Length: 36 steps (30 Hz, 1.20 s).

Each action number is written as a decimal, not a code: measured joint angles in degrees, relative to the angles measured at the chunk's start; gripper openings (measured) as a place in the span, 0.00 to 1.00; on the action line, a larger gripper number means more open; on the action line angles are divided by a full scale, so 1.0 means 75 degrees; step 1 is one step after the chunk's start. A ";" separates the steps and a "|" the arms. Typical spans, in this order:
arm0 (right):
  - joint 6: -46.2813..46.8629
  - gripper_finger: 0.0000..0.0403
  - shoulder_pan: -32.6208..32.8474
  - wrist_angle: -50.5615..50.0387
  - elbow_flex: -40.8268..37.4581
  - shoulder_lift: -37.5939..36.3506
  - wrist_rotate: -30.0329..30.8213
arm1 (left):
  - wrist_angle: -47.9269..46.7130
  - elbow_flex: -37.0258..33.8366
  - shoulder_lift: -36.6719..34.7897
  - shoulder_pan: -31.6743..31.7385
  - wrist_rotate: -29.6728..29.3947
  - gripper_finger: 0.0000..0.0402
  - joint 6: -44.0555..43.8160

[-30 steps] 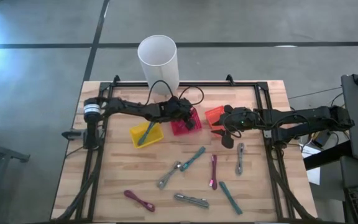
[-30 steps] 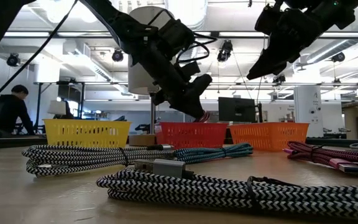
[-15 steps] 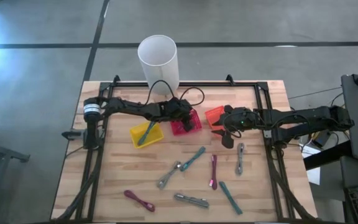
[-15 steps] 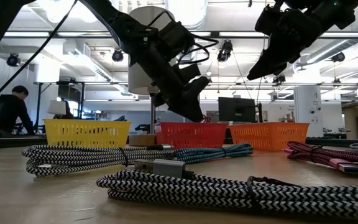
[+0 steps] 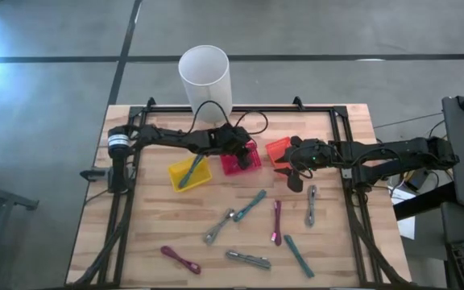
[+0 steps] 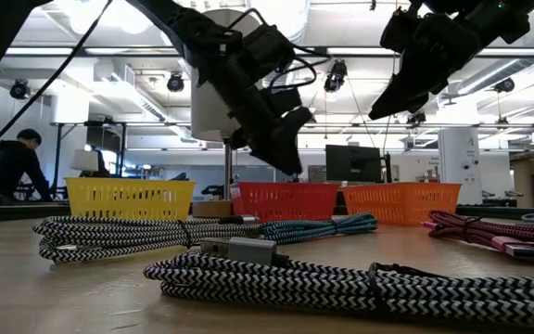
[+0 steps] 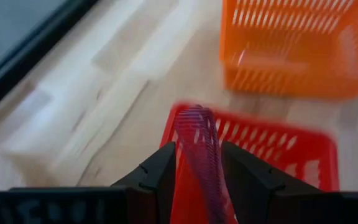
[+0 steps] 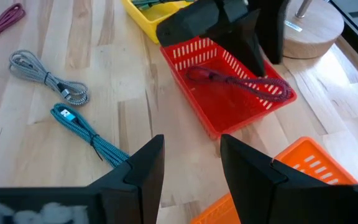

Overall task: Pick & Place USB Port
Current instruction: Put the top left pink charger cable into the red bin, then put the top right black and white charger cable into the orange bin

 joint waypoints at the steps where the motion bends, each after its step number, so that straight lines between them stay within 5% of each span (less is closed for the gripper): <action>1: 0.0024 0.37 0.0000 0.0000 0.0000 0.0000 0.0001 | -0.0352 0.0087 0.0000 0.0000 -0.0007 0.33 0.0033; 10: 0.0808 0.37 0.0003 -0.0006 -0.0133 0.0006 -0.0002 | -0.1161 0.0489 0.0000 -0.0150 0.0005 0.33 0.0124; 21: 0.2300 0.37 0.0068 -0.0202 -0.0776 0.0005 -0.0008 | -0.1189 0.0570 -0.0624 -0.0649 0.0968 0.31 0.1059; 36: 0.5696 0.37 0.1473 -0.2139 -0.0842 0.0006 0.0831 | 0.1816 -0.2215 -0.2615 -0.1000 0.0935 0.29 0.1724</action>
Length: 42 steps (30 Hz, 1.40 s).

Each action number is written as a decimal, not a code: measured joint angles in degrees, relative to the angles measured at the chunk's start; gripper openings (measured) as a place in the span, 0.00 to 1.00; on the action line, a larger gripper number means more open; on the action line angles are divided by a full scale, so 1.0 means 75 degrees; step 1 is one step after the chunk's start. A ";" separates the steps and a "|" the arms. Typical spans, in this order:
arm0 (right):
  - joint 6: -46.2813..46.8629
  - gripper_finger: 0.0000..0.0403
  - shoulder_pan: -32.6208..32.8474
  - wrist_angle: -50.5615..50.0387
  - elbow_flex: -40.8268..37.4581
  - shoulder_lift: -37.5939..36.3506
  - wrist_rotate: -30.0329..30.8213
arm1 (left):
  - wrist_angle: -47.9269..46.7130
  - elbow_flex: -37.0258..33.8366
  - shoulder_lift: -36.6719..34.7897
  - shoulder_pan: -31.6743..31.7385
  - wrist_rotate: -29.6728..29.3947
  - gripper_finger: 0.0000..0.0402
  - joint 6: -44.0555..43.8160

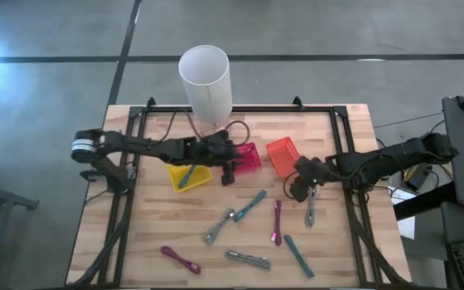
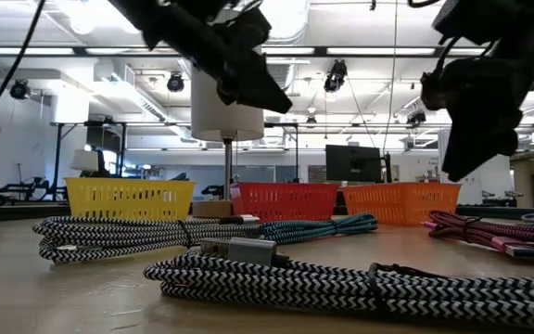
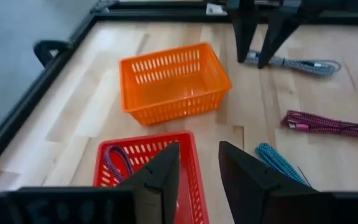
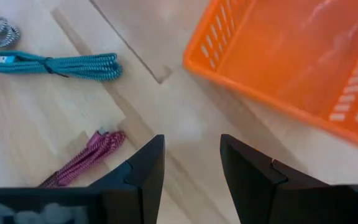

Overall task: Pick & Place USB Port
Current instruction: Put the top right black and white charger cable into the orange bin

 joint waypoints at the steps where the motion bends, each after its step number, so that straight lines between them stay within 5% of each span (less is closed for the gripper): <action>1: 0.0276 0.37 0.0155 -0.0062 0.0000 -0.0002 0.0079 | 0.0303 -0.0262 -0.0123 -0.0002 0.0000 0.29 0.0011; 9: 0.2776 0.37 0.1383 -0.1408 0.0004 -0.0003 0.0706 | 0.1490 -0.1590 -0.0881 -0.0003 0.0003 0.29 0.0023; 20: 0.5466 0.37 0.1832 -0.2646 -0.0120 -0.0006 0.0639 | 0.1630 -0.1837 -0.0961 0.0000 -0.0017 0.29 -0.0008; 42: 0.6448 0.28 0.1829 -0.1938 -0.1159 -0.0009 0.0815 | 0.1932 -0.1809 -0.0955 0.0000 -0.0017 0.29 -0.0014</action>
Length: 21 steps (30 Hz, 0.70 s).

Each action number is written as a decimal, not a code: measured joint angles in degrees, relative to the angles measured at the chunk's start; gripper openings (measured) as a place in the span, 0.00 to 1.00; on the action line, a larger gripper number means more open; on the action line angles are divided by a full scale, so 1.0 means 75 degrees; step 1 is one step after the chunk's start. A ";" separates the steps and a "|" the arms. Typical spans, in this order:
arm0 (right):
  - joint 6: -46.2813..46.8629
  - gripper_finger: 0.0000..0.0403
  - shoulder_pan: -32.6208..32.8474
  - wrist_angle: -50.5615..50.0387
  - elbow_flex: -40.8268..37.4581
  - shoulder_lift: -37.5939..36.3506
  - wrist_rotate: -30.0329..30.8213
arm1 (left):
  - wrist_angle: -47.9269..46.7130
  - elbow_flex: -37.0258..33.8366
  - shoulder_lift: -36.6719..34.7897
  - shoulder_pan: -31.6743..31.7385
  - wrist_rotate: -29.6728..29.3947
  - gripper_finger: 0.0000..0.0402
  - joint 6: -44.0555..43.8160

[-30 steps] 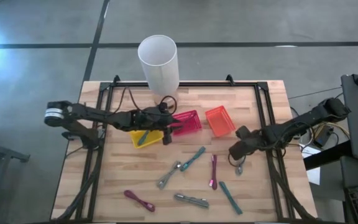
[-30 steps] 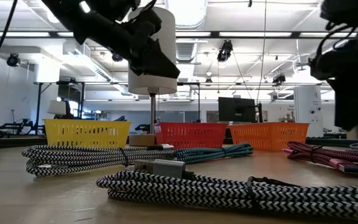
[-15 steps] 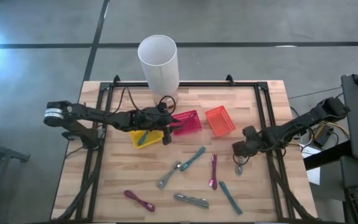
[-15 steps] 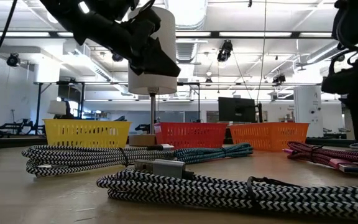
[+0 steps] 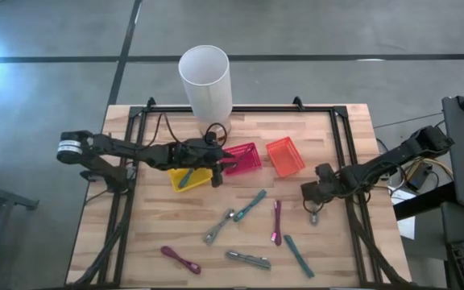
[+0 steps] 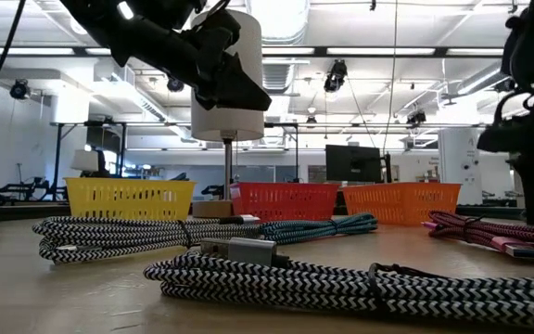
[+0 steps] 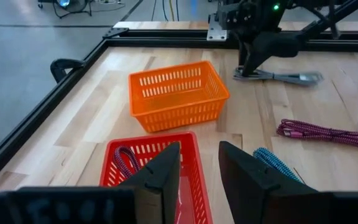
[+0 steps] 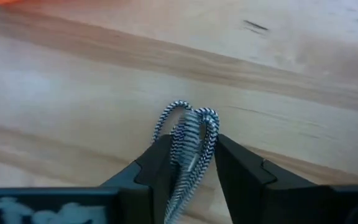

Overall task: Pick & Place USB Port
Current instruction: Put the top right black and white charger cable into the orange bin

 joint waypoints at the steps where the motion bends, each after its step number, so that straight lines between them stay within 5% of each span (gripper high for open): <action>1: 0.0014 0.26 0.0000 0.0033 -0.0042 0.0000 -0.0008 | -0.0002 0.0000 0.0000 0.0000 0.0000 0.29 0.0000; 10: -0.1543 0.06 0.0003 0.0641 0.0427 -0.0010 0.0212 | 0.0008 0.0000 0.0003 0.0000 0.0000 0.29 0.0052; 21: -0.4222 0.06 -0.0018 0.0686 0.1885 -0.0006 0.2436 | 0.0007 -0.0009 0.0003 0.0000 0.0000 0.29 0.0052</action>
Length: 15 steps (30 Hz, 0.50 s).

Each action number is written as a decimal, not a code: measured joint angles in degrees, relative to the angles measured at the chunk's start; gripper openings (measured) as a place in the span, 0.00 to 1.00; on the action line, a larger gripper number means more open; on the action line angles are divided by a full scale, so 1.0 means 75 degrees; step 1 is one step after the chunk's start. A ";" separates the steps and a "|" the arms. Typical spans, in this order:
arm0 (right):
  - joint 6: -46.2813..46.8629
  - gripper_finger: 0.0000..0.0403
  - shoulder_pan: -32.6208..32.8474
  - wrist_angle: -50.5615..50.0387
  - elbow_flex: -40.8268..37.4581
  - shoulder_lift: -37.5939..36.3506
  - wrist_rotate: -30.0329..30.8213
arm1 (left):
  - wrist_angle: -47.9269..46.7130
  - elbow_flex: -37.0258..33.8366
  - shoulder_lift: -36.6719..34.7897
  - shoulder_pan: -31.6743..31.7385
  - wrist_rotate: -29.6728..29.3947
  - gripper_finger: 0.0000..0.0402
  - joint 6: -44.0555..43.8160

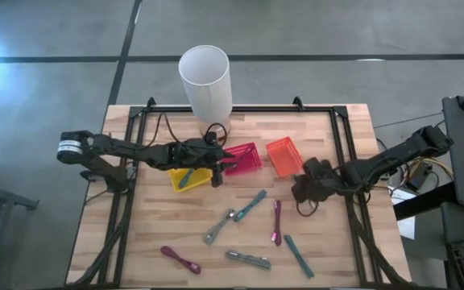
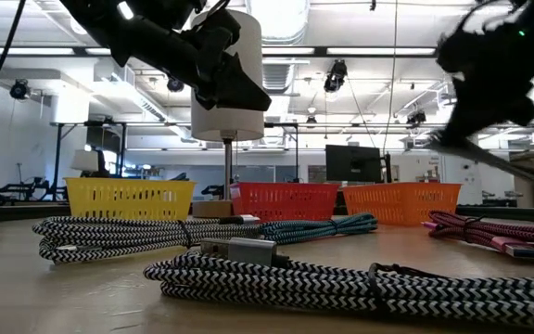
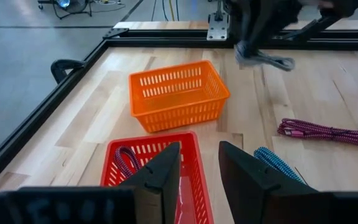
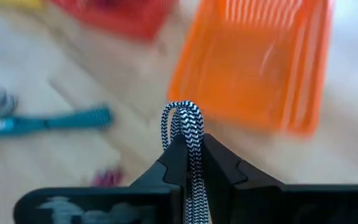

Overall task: Pick & Place USB Port
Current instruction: Put the top right black and white charger cable into the orange bin

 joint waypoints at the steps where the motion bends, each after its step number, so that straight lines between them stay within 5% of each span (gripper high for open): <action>1: -0.0310 0.06 -0.0033 -0.0001 0.0113 0.0000 0.0354 | 0.0003 0.0000 0.0000 0.0000 0.0000 0.29 0.0000; 7: -0.2653 0.06 -0.0545 0.0010 0.0807 0.0000 0.2116 | 0.0054 -0.0003 0.0000 0.0000 -0.0002 0.29 -0.0010; 15: -0.4115 0.06 -0.2181 0.0352 0.1319 -0.0003 0.2283 | 0.0324 -0.0003 0.0000 0.0000 0.0000 0.29 -0.0020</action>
